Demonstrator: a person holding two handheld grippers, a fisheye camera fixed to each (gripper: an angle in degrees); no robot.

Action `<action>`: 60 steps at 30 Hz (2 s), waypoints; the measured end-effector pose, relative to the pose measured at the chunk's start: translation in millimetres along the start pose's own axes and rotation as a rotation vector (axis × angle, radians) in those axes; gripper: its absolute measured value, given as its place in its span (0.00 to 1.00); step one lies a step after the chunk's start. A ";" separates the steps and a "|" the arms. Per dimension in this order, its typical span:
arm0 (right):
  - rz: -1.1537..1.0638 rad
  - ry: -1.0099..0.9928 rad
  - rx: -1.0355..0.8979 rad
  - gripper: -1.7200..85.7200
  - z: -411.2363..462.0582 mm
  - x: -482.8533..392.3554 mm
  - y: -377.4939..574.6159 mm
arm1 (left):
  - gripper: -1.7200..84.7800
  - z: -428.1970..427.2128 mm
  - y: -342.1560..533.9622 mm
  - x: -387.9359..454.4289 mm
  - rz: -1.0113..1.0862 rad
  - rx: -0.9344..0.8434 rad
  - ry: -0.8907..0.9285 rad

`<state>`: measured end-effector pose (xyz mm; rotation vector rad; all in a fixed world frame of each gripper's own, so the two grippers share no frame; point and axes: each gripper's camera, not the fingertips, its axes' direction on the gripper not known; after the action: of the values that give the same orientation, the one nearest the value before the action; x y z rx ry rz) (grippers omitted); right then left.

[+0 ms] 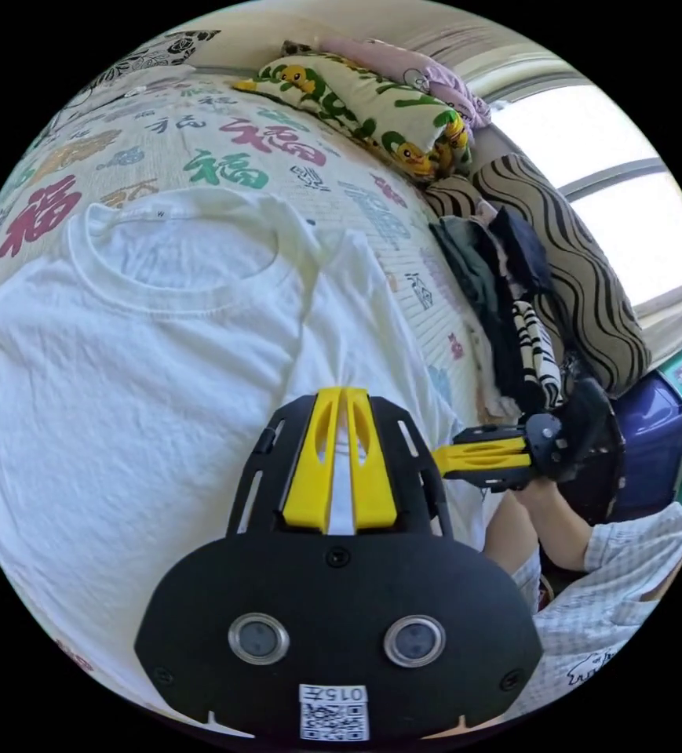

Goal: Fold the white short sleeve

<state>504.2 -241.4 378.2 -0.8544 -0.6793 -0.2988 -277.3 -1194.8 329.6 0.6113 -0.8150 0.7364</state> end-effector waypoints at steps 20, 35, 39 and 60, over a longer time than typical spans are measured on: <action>0.124 0.138 0.145 0.06 27.0 71.9 12.7 | 0.05 -0.1 -128.4 78.4 0.025 0.007 0.015; 0.103 0.111 0.335 0.07 50.3 84.5 26.7 | 0.13 -97.1 -40.6 89.1 -0.049 0.127 0.102; 0.020 0.116 0.152 0.07 102.6 75.0 -5.5 | 0.09 -95.5 -9.7 94.5 -0.068 0.048 0.069; 0.101 0.076 0.005 0.01 229.3 110.3 -14.7 | 0.09 -225.1 41.7 162.0 -0.010 0.075 -0.035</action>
<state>481.7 -70.8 566.1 -0.8657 -0.5642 -0.2373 -138.7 -951.6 346.9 0.6971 -0.8190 0.7516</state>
